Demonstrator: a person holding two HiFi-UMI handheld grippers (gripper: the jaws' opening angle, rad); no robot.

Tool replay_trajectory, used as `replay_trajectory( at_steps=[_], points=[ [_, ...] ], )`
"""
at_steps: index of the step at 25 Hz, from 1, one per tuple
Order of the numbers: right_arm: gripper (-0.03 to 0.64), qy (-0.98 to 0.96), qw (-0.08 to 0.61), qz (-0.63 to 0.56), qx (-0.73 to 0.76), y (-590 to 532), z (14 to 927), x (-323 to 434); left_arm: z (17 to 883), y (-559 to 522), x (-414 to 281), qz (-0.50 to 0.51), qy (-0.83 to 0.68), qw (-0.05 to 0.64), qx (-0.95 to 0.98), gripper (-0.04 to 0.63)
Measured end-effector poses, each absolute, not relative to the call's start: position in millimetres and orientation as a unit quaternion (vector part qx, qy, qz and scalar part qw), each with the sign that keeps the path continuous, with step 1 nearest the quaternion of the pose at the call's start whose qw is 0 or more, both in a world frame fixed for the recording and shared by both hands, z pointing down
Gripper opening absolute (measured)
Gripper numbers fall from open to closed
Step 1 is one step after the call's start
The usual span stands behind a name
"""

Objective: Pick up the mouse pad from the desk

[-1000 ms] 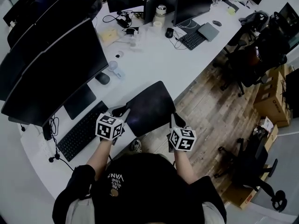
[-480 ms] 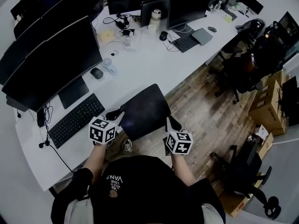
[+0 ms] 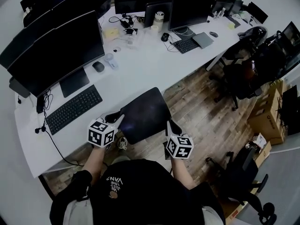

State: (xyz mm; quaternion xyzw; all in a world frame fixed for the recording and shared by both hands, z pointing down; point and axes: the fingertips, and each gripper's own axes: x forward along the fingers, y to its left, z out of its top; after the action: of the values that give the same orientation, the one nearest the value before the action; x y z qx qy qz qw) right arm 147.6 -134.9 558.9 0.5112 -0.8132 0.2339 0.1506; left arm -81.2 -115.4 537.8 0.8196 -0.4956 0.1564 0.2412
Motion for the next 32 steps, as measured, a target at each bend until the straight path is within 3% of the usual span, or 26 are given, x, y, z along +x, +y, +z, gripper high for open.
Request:
replay_trajectory(
  at_steps=[32],
  points=[
    [0.037, -0.816, 0.158, 0.248, 0.498, -66.5, 579.3, 177.3, 551.1, -39.4, -45.7, 0.159, -0.51, 0.247, 0.808, 0.052]
  ],
)
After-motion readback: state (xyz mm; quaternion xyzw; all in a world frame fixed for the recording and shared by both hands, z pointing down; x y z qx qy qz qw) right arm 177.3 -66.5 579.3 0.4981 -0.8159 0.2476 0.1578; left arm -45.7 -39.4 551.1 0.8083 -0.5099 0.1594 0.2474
